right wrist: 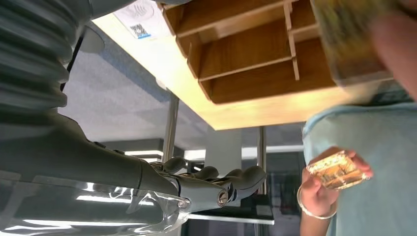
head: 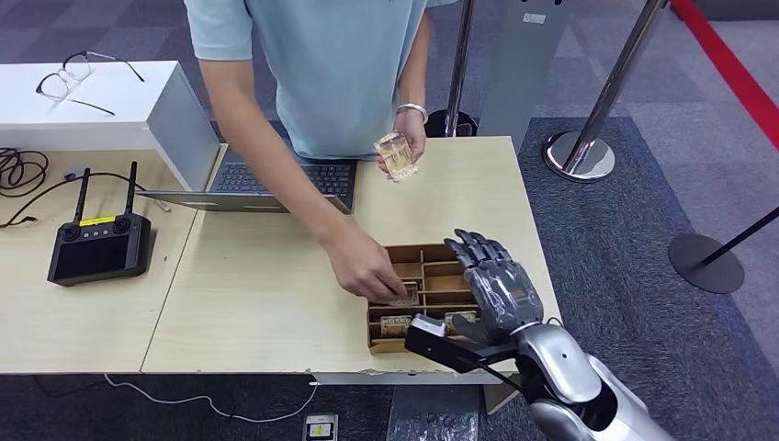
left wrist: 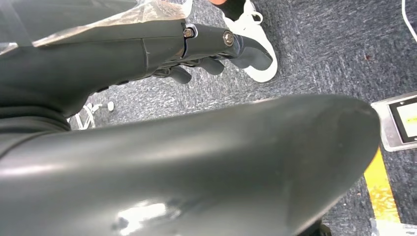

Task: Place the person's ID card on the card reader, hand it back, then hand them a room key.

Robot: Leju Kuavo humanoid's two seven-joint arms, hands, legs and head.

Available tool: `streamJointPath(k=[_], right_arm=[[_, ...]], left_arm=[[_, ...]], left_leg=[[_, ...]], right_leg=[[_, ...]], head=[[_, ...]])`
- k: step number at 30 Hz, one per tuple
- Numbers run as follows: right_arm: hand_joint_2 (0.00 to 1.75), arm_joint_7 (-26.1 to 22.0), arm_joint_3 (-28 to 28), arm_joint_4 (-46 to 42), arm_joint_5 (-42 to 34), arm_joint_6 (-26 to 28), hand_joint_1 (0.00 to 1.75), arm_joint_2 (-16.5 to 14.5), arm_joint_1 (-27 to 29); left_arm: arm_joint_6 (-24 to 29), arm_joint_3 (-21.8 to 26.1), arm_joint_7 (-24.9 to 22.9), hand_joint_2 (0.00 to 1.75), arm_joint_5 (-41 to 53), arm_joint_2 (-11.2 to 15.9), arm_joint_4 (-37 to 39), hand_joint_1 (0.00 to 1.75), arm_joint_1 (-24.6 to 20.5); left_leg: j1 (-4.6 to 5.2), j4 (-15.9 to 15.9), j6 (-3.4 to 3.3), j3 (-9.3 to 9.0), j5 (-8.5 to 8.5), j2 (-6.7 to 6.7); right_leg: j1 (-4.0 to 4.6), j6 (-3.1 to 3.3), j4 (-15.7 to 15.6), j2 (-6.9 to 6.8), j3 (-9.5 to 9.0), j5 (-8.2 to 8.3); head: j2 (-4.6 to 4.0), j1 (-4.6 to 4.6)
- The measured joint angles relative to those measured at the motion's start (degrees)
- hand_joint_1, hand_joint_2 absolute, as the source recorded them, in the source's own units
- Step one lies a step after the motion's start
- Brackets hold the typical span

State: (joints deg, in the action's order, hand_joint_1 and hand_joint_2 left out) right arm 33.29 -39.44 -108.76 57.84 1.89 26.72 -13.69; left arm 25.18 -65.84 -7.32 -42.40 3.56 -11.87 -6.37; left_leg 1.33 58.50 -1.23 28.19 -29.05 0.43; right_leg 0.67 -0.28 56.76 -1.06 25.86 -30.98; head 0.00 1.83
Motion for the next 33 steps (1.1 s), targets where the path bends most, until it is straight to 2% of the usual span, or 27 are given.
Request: streamJointPath(k=[33], right_arm=[[1.75, 1.0, -4.0, 1.0, -0.7, -1.0, 0.0, -0.8, 0.2]], left_arm=[[-0.1, 0.7, 0.2, 0.0, 0.0, 0.0, 0.0, 0.0, 0.0]], left_leg=[[0.0, 0.0, 0.0, 0.0, 0.0, 0.0]], right_leg=[[0.0, 0.0, 0.0, 0.0, 0.0, 0.0]], head=[[0.0, 0.0]])
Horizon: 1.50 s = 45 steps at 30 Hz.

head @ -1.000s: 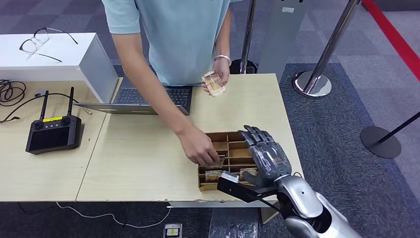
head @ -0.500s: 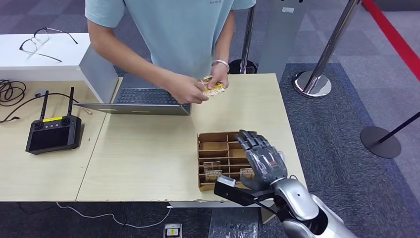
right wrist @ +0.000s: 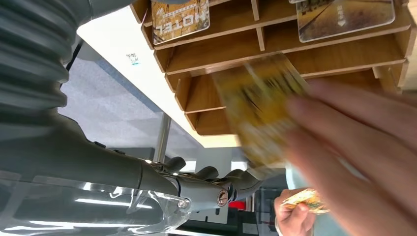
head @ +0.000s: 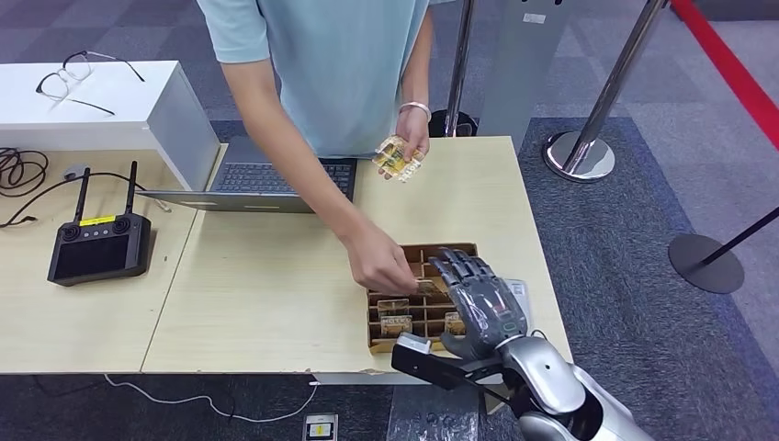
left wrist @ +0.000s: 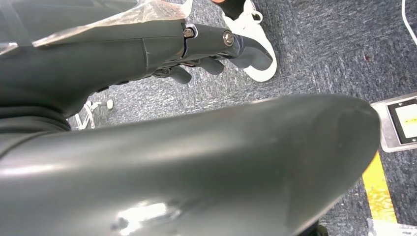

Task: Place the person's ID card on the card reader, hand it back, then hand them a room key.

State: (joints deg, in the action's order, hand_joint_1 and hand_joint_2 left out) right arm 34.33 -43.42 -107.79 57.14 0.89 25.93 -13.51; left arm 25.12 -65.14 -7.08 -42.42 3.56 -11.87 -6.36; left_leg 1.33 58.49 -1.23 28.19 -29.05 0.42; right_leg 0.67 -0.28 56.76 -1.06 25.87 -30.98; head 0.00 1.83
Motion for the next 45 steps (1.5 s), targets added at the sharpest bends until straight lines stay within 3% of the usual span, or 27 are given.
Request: streamJointPath(k=[45], right_arm=[[1.75, 2.3, -0.4, 3.5, 3.8, -2.9, 0.0, 1.9, 1.5]], left_arm=[[0.0, 0.1, 0.2, 0.0, 0.3, -0.2, 0.0, 0.0, 0.0]], left_leg=[[0.0, 0.0, 0.0, -0.01, 0.0, 0.0]], right_leg=[[0.0, 0.0, 0.0, 0.0, 0.01, 0.0]], head=[[0.0, 0.0]])
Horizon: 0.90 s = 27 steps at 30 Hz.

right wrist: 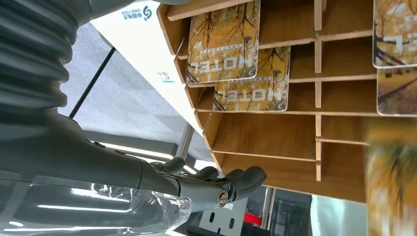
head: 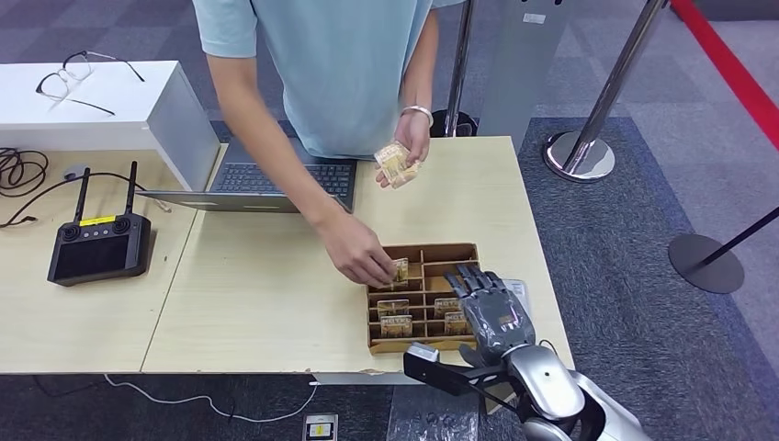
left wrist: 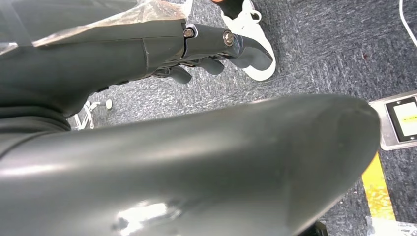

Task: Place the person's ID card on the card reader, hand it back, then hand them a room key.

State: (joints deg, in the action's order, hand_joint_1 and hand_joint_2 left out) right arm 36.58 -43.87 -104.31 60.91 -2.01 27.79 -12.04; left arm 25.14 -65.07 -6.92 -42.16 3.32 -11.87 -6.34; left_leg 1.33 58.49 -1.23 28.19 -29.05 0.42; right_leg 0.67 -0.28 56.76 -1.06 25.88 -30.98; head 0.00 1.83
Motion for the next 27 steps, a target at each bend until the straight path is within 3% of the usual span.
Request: streamJointPath(k=[27], right_arm=[[1.75, -0.1, 0.0, 1.8, -0.7, -0.2, 0.0, 0.2, 0.1]], left_arm=[[0.0, 0.0, -0.2, 0.0, 0.3, -0.3, 0.0, 0.0, 0.0]], left_leg=[[0.0, 0.0, 0.0, 0.0, 0.0, 0.0]], right_leg=[[0.0, 0.0, 0.0, 0.0, 0.0, 0.0]], head=[[0.0, 0.0]])
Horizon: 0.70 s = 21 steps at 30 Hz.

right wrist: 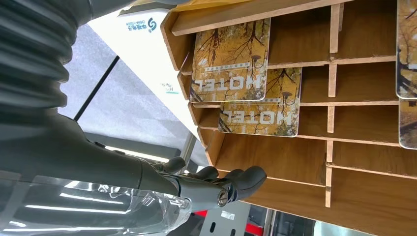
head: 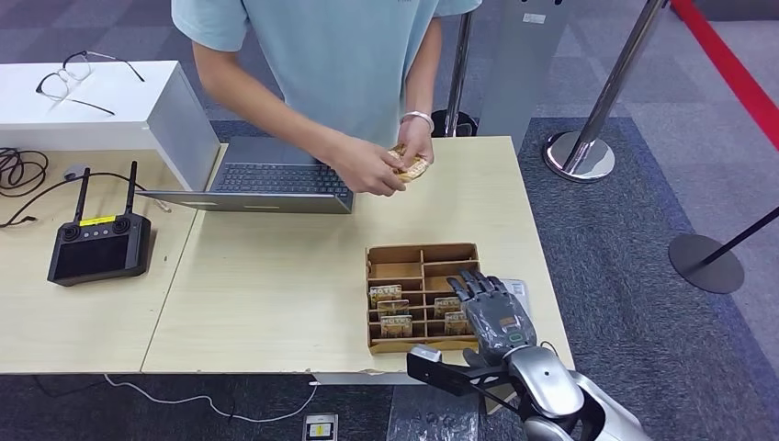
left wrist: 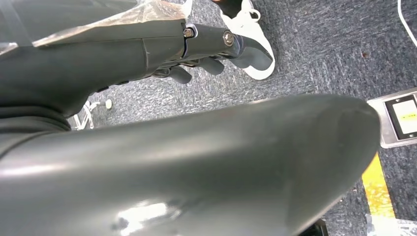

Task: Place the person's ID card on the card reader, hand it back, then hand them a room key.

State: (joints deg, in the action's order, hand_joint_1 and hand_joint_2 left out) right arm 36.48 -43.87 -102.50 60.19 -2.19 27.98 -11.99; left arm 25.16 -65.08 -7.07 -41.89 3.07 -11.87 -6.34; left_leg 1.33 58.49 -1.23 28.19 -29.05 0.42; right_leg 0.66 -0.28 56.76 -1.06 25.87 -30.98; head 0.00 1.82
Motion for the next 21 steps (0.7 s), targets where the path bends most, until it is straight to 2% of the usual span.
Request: streamJointPath(k=[21], right_arm=[[1.75, 0.0, 0.0, 0.0, -0.2, 0.1, 0.0, 0.0, 0.0]], left_arm=[[-0.1, 0.0, -0.1, 0.0, -0.4, 0.0, 0.0, 0.0, 0.0]], left_leg=[[0.0, 0.0, 0.0, 0.0, 0.0, 0.0]], right_leg=[[0.0, 0.0, 0.0, 0.0, 0.0, 0.0]], head=[[0.0, 0.0]])
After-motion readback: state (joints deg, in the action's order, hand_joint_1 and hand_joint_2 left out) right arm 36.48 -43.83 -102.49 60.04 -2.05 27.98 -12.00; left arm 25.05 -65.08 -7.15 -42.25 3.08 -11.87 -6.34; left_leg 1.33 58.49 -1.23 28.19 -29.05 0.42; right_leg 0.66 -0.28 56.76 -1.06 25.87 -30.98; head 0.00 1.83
